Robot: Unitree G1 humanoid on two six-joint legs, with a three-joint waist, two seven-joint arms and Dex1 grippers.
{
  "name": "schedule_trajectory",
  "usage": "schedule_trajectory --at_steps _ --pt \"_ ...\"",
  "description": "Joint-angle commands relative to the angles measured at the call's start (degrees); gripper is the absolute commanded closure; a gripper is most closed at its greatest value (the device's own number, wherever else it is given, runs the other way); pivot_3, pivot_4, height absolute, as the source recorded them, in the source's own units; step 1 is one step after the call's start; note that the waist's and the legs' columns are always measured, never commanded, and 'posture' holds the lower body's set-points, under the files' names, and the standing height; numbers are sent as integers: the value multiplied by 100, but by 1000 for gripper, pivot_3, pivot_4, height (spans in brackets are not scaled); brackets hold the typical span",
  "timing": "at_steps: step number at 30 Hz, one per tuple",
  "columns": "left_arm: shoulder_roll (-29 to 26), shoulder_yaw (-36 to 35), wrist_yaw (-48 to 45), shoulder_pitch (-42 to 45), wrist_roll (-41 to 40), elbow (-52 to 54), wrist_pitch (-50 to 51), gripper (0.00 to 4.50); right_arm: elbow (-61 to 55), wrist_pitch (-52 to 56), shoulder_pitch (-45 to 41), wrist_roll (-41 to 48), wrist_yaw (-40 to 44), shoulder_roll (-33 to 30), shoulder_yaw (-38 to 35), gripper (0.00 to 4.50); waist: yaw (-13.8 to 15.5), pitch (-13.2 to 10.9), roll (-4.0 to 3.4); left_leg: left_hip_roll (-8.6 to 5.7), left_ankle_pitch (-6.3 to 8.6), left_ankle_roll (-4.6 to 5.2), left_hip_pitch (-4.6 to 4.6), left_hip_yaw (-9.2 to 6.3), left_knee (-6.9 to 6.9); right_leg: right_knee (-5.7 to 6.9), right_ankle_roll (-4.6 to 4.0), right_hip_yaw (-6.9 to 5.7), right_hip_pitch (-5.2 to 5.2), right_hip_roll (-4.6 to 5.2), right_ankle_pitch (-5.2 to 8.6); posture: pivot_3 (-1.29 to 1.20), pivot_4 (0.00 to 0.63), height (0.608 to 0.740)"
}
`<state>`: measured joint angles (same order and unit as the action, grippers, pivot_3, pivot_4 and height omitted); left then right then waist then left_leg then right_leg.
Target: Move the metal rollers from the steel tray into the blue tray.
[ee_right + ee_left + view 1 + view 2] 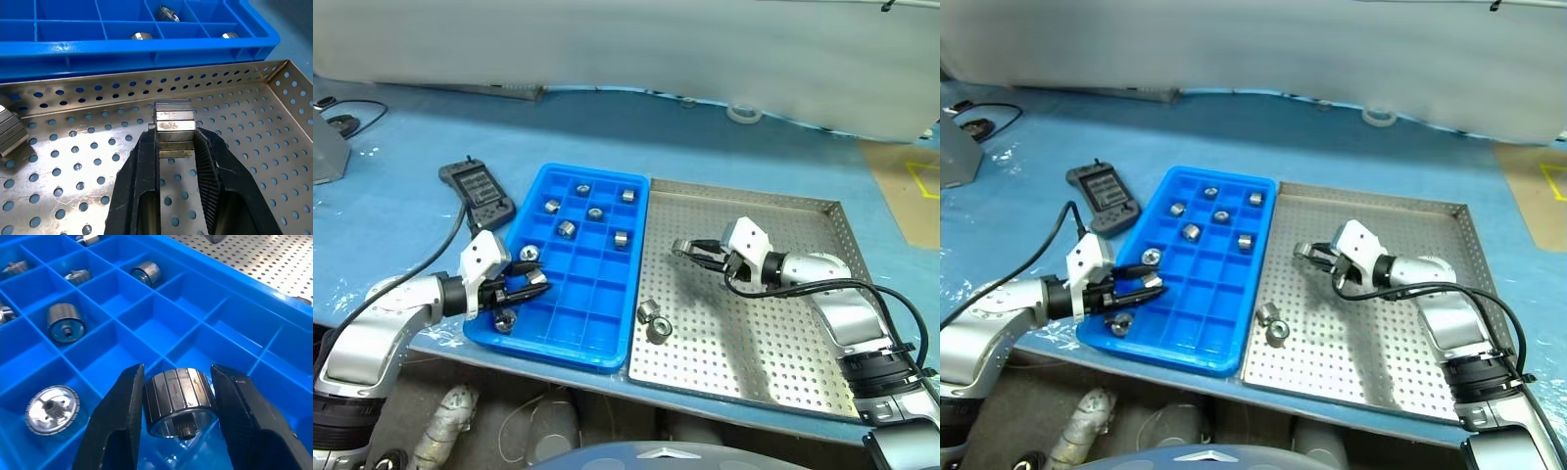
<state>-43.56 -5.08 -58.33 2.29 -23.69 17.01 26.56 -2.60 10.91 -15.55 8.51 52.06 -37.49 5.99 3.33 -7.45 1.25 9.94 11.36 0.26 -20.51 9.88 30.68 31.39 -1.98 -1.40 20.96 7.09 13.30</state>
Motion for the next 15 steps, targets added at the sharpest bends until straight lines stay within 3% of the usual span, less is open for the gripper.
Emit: schedule_trajectory --at_steps 1,8,13,15 --pt "-143 97 -72 76 113 -96 -110 2713 -43 -133 -111 -2 63 -44 -54 3892 5 0 0 0 0 0 3 0 0 4 0 1 0 0 0 65 150 740" --pt "-87 487 125 154 553 -566 -201 2713 -104 -177 -1 -50 150 -104 -60 3892 49 2 3 0 -2 -2 12 1 0 10 0 4 -4 0 0 51 150 740" --pt "150 666 177 228 524 -621 -305 1148 -137 -167 16 -71 157 -88 -22 3892 47 2 2 5 -1 -4 43 3 -2 17 0 15 -19 -2 0 45 150 740" --pt "206 726 320 256 674 -677 -349 1148 -166 -161 30 -75 159 -86 -6 3892 57 2 2 6 -3 -9 47 4 -2 24 0 15 -22 -2 0 42 150 740"
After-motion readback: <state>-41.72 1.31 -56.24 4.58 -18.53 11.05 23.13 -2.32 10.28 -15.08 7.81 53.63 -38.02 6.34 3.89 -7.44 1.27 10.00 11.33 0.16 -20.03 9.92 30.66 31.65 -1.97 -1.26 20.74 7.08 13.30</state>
